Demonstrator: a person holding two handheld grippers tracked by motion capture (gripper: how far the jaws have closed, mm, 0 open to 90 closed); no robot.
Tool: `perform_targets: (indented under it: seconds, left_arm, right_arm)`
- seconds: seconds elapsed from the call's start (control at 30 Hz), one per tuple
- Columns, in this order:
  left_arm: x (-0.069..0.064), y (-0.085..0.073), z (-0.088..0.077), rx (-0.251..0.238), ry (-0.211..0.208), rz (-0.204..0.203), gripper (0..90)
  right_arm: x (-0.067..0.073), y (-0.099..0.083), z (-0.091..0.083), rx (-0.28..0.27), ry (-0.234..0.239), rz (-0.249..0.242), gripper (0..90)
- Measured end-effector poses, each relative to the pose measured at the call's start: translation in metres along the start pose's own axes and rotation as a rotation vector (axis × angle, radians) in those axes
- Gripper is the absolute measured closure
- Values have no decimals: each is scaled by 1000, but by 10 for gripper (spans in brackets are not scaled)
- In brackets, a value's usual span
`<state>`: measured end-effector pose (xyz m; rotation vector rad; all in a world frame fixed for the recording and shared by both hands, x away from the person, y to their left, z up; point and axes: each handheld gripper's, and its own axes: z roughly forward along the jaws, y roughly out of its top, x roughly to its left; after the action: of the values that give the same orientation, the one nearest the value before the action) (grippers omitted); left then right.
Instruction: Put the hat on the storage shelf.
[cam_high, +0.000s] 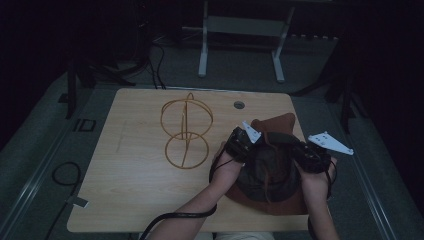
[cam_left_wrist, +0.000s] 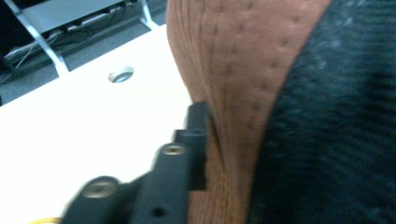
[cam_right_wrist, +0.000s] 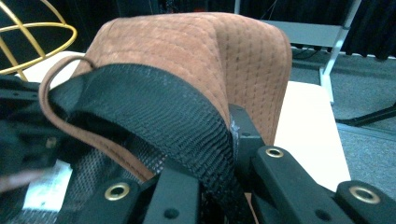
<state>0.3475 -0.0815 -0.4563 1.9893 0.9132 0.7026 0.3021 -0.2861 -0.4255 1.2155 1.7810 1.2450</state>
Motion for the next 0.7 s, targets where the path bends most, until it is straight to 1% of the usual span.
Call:
perform_targets:
  seconds: [0.03,0.07,0.1,0.17,0.23,0.27,0.3,0.33,0.37,0.4,0.47,0.5,0.53,0.6,0.63,0.67,0.7]
  left_arm:
    - [0,0,0,0,0,0,856]
    - [0,2,-1,-4,1,14,868]
    - [0,2,-1,-4,1,14,872]
    - [0,5,-3,-2,1,22,874]
    - [0,6,-4,-3,0,23,874]
    - [1,7,-5,-6,2,31,875]
    - [2,8,-7,-11,0,26,875]
    - [2,8,-7,-11,0,26,876]
    - [4,9,-10,-24,2,25,876]
    - [6,10,-15,-43,3,26,876]
    - [9,13,-19,-53,-3,25,877]
    - [10,14,-21,-62,-7,21,877]
    - [11,15,-23,-69,-5,22,877]
    - [10,17,-26,-76,-7,31,876]
    - [9,18,-28,-86,5,39,876]
    - [9,19,-30,-92,8,43,876]
    - [9,19,-32,-99,3,42,876]
  right_arm:
    - [0,0,0,0,0,0,839]
    - [1,-2,-1,-4,-1,4,838]
    - [1,-2,-1,-4,-1,4,838]
    - [0,-4,-3,-10,1,26,836]
    - [-1,-5,-4,-12,0,32,832]
    - [-2,-6,-4,-12,1,31,819]
    - [-2,-6,-4,-14,8,38,789]
    - [-2,-6,-4,-14,8,38,789]
    - [-4,-5,-8,-19,35,49,697]
    - [-4,-5,-9,-23,44,50,646]
    - [-4,-4,-15,-33,71,62,536]
    - [-4,-4,-18,-35,78,70,502]
    - [-4,-4,-22,-35,81,69,481]
    - [-3,-5,-29,-38,95,55,437]
    - [-3,-6,-33,-38,101,50,411]
    - [-4,-7,-38,-44,120,46,400]
    - [-4,-7,-43,-46,127,38,389]
